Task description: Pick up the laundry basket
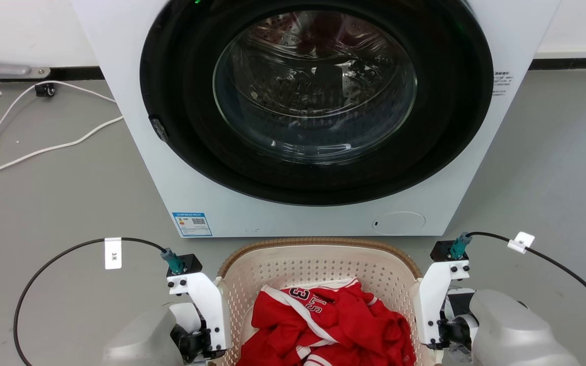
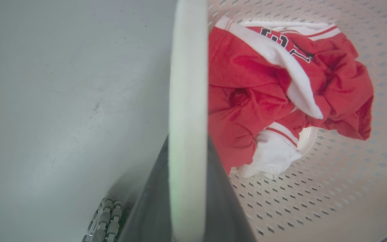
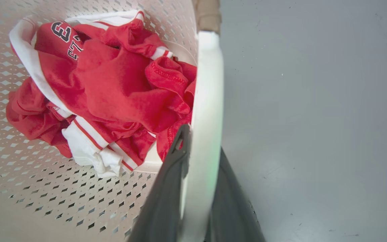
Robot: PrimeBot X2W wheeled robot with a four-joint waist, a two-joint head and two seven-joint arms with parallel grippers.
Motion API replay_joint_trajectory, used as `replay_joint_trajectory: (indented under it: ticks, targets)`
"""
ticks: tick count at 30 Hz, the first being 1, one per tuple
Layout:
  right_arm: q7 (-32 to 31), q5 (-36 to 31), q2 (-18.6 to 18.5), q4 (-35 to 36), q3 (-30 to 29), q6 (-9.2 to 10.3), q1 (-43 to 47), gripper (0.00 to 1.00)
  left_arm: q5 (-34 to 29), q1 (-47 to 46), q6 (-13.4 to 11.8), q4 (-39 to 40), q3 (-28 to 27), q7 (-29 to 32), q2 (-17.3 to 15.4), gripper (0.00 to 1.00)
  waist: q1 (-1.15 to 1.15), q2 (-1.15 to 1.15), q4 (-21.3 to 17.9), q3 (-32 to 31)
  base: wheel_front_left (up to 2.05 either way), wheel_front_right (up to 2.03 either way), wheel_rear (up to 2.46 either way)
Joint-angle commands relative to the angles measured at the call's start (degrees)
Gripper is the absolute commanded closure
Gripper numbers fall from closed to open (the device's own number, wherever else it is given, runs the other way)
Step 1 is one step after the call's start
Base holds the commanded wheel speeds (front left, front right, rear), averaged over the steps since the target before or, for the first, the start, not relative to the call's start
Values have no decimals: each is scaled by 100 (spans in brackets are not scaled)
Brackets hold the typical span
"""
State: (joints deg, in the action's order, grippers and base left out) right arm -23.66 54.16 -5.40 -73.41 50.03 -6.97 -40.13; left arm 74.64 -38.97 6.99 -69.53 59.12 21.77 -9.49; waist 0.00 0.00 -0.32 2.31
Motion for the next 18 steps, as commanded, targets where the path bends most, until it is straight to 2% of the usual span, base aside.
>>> replay_joint_trajectory:
  ticks: [1,18]
  targets:
    - [36,69,278,119,23,-96,-74,100,58,-114,88,160,11,-27,257,100,0,0,-4,2,0,0,0]
    - [64,136,295,109,86,-96,-104,100,131,-145,88,151,74,-35,243,100,0,0,-9,24,0,0,0]
